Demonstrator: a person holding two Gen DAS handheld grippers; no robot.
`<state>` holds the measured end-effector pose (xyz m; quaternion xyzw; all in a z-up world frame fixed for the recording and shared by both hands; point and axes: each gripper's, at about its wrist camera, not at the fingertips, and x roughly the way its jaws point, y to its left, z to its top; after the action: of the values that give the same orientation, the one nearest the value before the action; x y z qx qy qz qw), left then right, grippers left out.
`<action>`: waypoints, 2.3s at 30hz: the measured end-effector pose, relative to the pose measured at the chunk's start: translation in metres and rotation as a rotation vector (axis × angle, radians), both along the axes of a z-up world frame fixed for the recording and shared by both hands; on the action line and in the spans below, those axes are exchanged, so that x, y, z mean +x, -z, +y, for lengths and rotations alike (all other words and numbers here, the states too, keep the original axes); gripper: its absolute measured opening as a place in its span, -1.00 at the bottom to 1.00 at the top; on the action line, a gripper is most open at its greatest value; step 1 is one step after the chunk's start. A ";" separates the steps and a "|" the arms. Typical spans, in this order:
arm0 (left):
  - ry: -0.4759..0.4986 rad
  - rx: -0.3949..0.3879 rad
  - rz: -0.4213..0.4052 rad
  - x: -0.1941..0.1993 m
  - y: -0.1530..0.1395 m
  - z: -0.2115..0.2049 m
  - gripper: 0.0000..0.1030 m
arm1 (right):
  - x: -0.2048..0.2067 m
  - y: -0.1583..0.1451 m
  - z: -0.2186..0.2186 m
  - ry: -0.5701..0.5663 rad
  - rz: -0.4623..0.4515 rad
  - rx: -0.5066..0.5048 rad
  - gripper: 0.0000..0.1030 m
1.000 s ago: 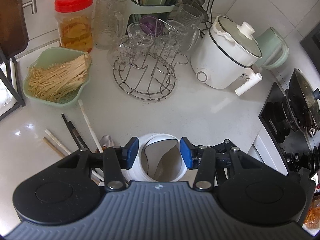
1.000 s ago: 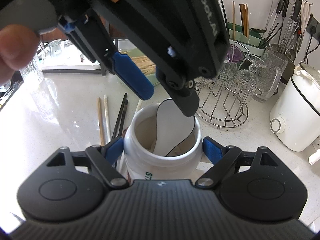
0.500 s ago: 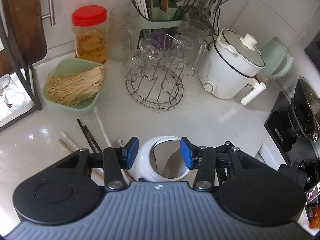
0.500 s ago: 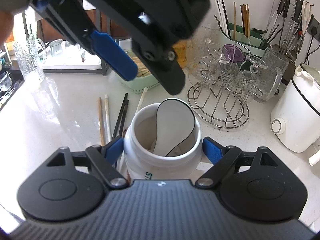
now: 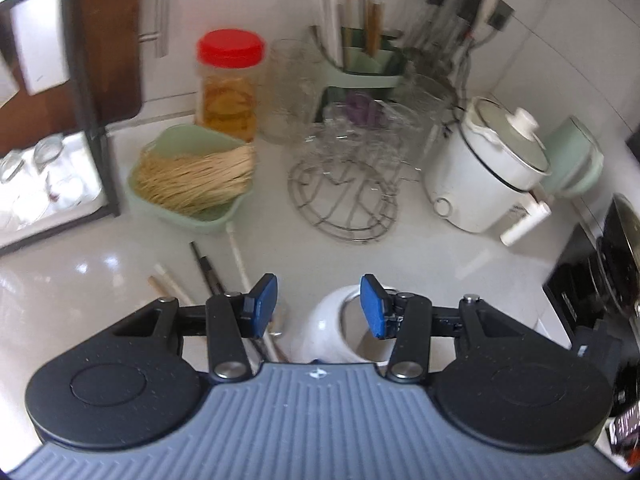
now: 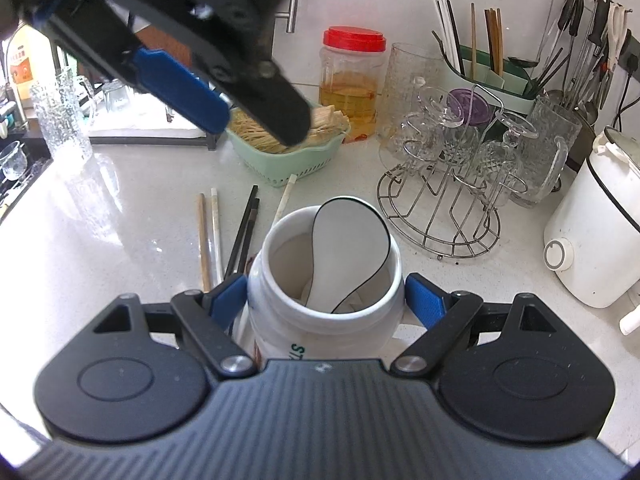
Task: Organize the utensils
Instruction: 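Move the left tool back over the utensil pile toward the white plastic spoon, then close the left tool on the long white plastic spoon handle and lift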
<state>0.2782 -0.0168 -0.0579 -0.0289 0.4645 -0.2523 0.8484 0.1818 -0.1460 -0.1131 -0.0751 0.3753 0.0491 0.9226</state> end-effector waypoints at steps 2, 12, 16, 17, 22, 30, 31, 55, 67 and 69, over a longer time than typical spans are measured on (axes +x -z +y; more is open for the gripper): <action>-0.032 -0.001 0.016 0.001 0.006 0.010 0.01 | 0.000 0.000 0.000 -0.001 -0.001 0.000 0.71; -0.174 -0.023 0.162 0.005 0.058 0.058 0.01 | 0.004 -0.001 -0.002 -0.029 0.018 -0.006 0.71; -0.227 -0.067 0.219 0.007 0.077 0.074 0.01 | 0.007 -0.002 -0.003 -0.038 0.034 -0.011 0.71; -0.239 -0.076 0.227 0.007 0.082 0.076 0.01 | 0.008 -0.002 -0.003 -0.038 0.040 -0.013 0.71; -0.279 -0.111 0.254 0.009 0.095 0.082 0.00 | 0.010 -0.003 -0.005 -0.044 0.063 -0.018 0.71; -0.266 -0.154 0.249 0.027 0.103 0.068 -0.02 | 0.013 -0.004 -0.010 -0.062 0.080 -0.021 0.71; -0.261 -0.156 0.248 0.031 0.105 0.065 -0.02 | 0.013 -0.004 -0.010 -0.060 0.080 -0.021 0.71; -0.168 -0.041 0.209 0.111 0.135 0.000 -0.23 | 0.018 -0.005 -0.015 -0.031 0.111 -0.017 0.72; -0.156 0.046 0.186 0.133 0.146 -0.020 -0.34 | 0.020 -0.005 -0.015 -0.030 0.127 -0.015 0.72; -0.159 0.062 0.188 0.135 0.149 -0.023 -0.35 | 0.020 -0.005 -0.015 -0.025 0.127 -0.011 0.72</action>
<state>0.4131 -0.0400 -0.2067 -0.0628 0.5458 -0.1660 0.8189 0.2019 -0.1610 -0.1085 -0.0818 0.4326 0.0632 0.8957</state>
